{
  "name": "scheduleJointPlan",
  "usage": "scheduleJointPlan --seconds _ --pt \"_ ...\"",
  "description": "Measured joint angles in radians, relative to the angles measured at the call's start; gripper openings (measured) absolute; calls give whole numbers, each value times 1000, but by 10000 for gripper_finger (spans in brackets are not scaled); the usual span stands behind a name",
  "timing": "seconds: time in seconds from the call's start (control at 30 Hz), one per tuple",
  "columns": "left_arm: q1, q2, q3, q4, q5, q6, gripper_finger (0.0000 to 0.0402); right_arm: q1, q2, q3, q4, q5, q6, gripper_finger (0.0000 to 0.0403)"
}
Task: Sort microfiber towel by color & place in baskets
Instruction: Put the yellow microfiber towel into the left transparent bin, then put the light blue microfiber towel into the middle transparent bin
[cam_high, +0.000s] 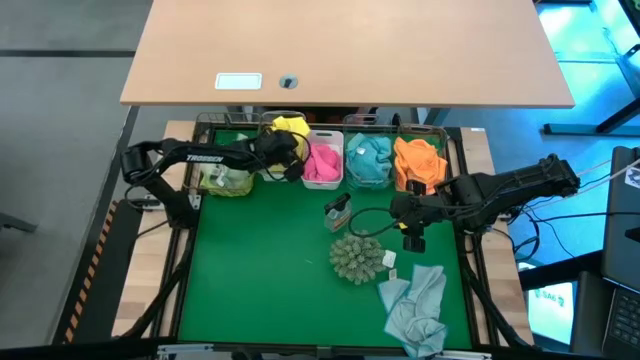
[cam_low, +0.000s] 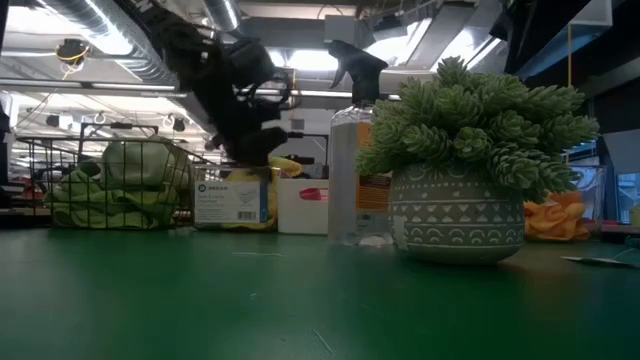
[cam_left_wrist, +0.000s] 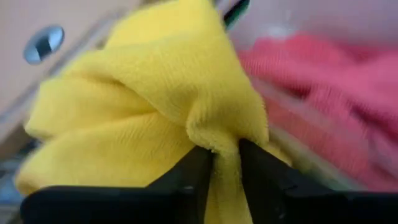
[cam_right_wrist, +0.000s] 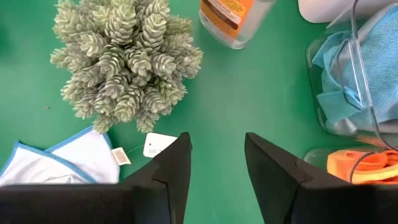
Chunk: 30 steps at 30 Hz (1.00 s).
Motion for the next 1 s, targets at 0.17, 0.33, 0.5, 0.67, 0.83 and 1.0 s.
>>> scheduleJointPlan --seconds 0.17,0.33,0.5,0.67,0.83,1.0 --pt "0 -7 103 -110 -2 34 109 0 0 0 -2 -1 0 150" --pt "0 -13 227 -368 -10 45 113 0 0 0 -7 -2 0 150" --pt "-6 -13 321 -597 -12 33 112 0 0 0 -8 -22 3 150" --pt "-35 -40 378 -711 -12 31 112 0 0 0 -7 -153 81 150" --pt "-79 -112 379 -714 8 4 112 1 0 0 -7 -261 232 150" --pt "-143 -164 380 -701 74 -22 112 64 0 0 -7 -271 346 150"
